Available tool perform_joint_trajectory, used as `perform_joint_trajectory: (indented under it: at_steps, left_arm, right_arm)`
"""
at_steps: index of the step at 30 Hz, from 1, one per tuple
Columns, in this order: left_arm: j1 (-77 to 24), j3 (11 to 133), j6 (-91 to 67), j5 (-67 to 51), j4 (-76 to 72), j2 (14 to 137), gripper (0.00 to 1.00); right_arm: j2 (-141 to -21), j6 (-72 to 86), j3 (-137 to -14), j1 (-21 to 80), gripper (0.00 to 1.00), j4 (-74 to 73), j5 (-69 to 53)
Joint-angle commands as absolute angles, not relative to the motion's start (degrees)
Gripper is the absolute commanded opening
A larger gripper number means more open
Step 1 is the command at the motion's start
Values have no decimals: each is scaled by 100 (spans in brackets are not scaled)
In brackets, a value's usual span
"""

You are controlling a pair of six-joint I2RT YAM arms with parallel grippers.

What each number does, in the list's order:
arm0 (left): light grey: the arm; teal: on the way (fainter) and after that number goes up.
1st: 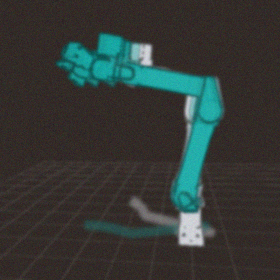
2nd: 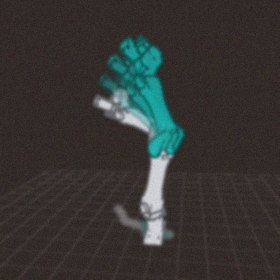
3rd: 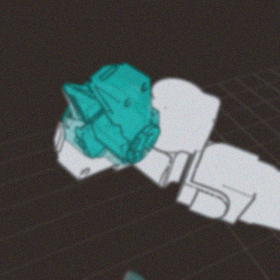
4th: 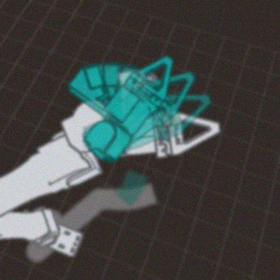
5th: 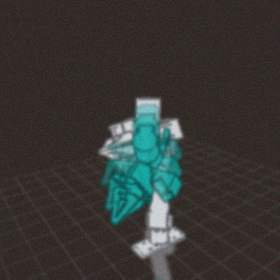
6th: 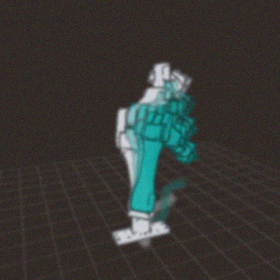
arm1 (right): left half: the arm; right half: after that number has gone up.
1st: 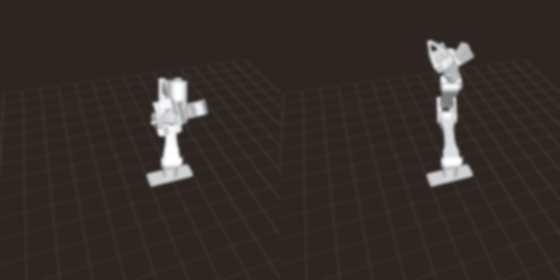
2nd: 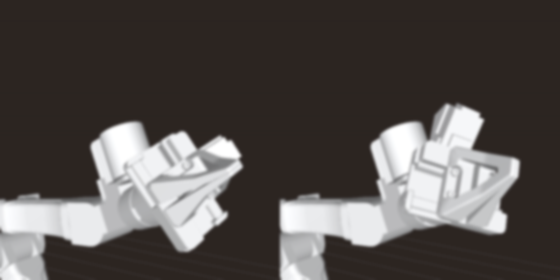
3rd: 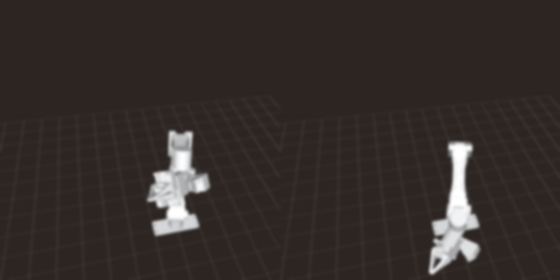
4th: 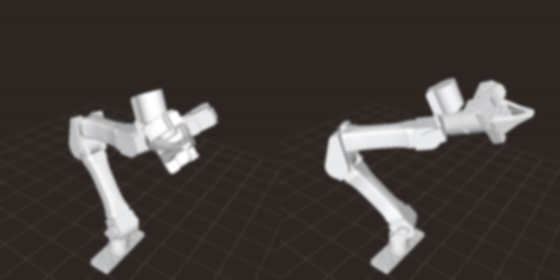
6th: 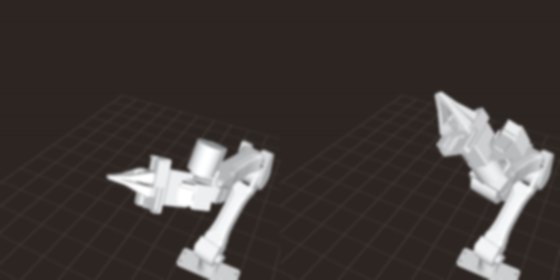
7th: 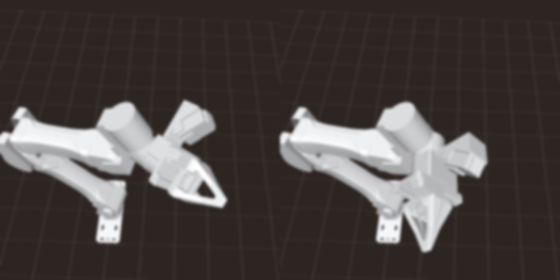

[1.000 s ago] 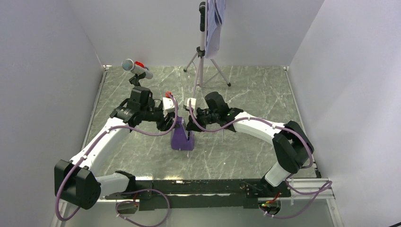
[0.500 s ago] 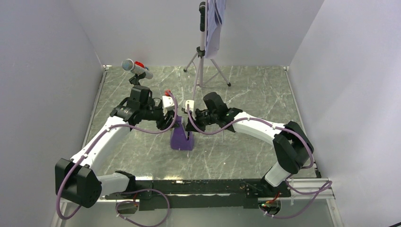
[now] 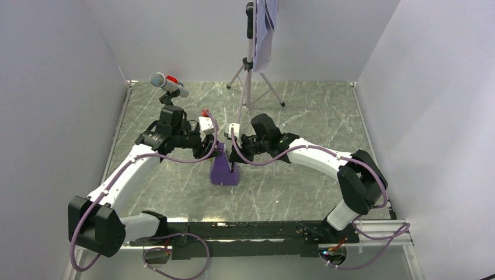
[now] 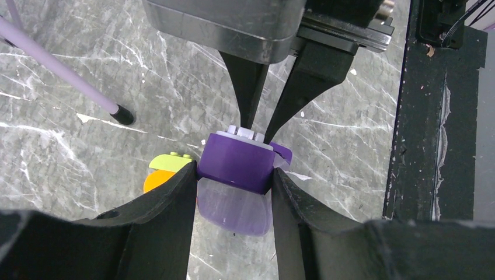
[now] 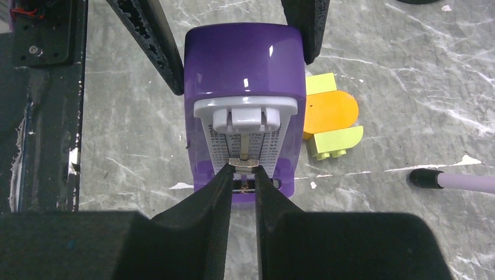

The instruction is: Pack up the instrument practice props

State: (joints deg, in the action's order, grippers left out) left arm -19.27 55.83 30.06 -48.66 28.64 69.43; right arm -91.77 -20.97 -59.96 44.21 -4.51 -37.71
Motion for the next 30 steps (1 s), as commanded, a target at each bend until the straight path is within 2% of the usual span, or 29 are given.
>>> perform_joint_trajectory:
  at_steps: [1, 6, 10, 18, 23, 26, 30]
  left_arm:
    - [-1883, 5450, 2670, -4680, 2635, 6958, 17]
    - [-1857, 5381, 2609, -4708, 2584, 6894, 19]
    - [-1812, 5310, 2562, -4731, 2601, 6788, 27]
    - [-1650, 5204, 2497, -4907, 2671, 6547, 62]
    - [-1600, 5245, 2530, -5039, 2771, 6470, 75]
    - [-1600, 5246, 2708, -5073, 2975, 6396, 78]
    - [-1612, 5116, 3126, -5075, 3205, 6257, 78]
  right_arm:
    - [-8800, -1946, -6078, 4628, 20, -225, -4535]
    - [-8750, -1904, -6007, 4605, 22, -184, -4418]
    - [-8746, -1699, -5959, 4444, 25, -46, -4516]
    - [-8644, -1781, -5965, 4342, 39, -152, -4456]
    - [-8565, -1987, -5956, 4337, 49, -426, -4310]
    - [-8405, -1898, -5900, 4181, 54, -546, -4121]
    - [-8253, -1260, -5854, 3474, 62, -597, -3774]
